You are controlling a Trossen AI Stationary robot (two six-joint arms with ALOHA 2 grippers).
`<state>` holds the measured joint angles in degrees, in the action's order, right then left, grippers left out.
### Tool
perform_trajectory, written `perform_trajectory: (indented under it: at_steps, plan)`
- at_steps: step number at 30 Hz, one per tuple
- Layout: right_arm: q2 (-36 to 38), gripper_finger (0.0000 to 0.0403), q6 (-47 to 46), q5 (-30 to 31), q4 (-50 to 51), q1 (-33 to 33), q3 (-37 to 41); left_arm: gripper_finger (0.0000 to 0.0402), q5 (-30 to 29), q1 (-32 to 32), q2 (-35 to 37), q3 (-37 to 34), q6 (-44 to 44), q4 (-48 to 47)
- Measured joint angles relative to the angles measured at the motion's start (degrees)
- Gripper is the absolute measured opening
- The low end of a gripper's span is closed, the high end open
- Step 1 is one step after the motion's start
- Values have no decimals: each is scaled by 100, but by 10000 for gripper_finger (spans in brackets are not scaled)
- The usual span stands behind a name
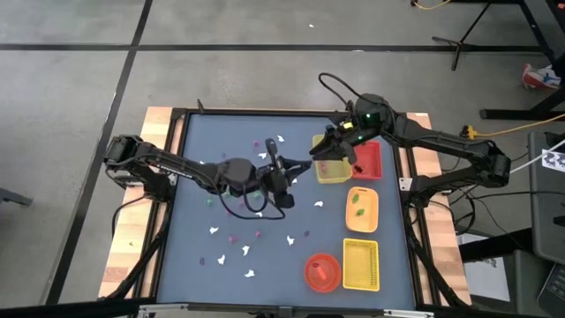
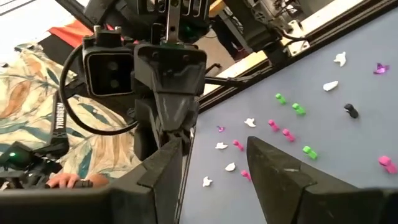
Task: Sort Halloween decoration
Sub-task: Put the black skeleton toy into the red box
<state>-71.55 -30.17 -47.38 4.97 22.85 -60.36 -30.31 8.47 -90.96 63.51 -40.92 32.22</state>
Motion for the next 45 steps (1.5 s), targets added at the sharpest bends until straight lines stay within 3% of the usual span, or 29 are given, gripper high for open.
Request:
perform_trajectory:
  at_steps: [17, 39, 45]
  plan:
    - [1, 179, 2, -340, -702, 0, 0, 29, 664, -366, 0, 0, -128, 256]
    - [0, 179, 2, -316, -644, 0, 0, 29, 206, -372, 0, 0, -125, -14]
    - [0, 179, 26, -21, -646, 0, 0, 29, 201, -392, 0, 0, -125, -6]
